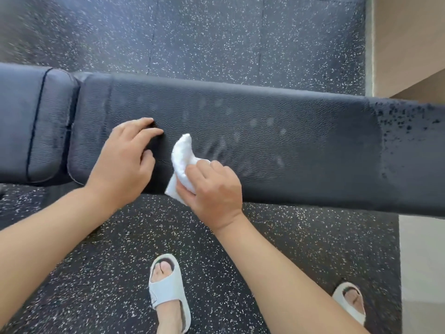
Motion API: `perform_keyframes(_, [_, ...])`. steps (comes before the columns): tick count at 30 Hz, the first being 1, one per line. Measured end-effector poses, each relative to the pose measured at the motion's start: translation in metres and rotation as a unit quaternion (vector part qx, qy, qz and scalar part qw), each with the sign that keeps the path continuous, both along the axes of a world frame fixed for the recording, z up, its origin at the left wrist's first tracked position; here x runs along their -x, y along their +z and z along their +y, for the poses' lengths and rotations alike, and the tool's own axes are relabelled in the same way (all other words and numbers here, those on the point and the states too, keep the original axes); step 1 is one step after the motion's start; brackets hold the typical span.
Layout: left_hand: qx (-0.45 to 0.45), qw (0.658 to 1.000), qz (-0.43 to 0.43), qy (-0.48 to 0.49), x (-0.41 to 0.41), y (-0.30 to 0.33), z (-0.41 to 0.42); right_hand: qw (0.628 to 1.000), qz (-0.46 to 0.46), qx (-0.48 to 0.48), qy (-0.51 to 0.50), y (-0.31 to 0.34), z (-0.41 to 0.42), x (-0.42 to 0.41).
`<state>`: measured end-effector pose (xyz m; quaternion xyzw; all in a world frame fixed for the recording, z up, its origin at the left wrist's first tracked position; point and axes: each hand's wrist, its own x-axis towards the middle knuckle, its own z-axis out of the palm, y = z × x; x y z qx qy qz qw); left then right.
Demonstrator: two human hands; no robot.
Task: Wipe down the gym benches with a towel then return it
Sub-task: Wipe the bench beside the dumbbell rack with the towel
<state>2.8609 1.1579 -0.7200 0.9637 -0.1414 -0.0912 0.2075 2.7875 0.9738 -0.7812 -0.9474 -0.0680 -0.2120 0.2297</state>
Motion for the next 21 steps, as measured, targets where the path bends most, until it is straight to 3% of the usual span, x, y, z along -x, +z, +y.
perform_keyframes(5, [0.002,1.0,0.007,-0.005,0.011,0.006,-0.056,0.995,-0.013,0.03,0.095,0.006,-0.04,0.005])
perform_keyframes(16, [0.006,0.997,-0.002,-0.075,0.036,-0.004,-0.252,0.995,-0.015,0.081,-0.047,0.0,-0.276,0.066])
perform_keyframes(21, [0.0,0.991,-0.018,-0.133,0.042,-0.011,-0.334,0.994,0.007,0.079,-0.081,0.001,-0.34,0.099])
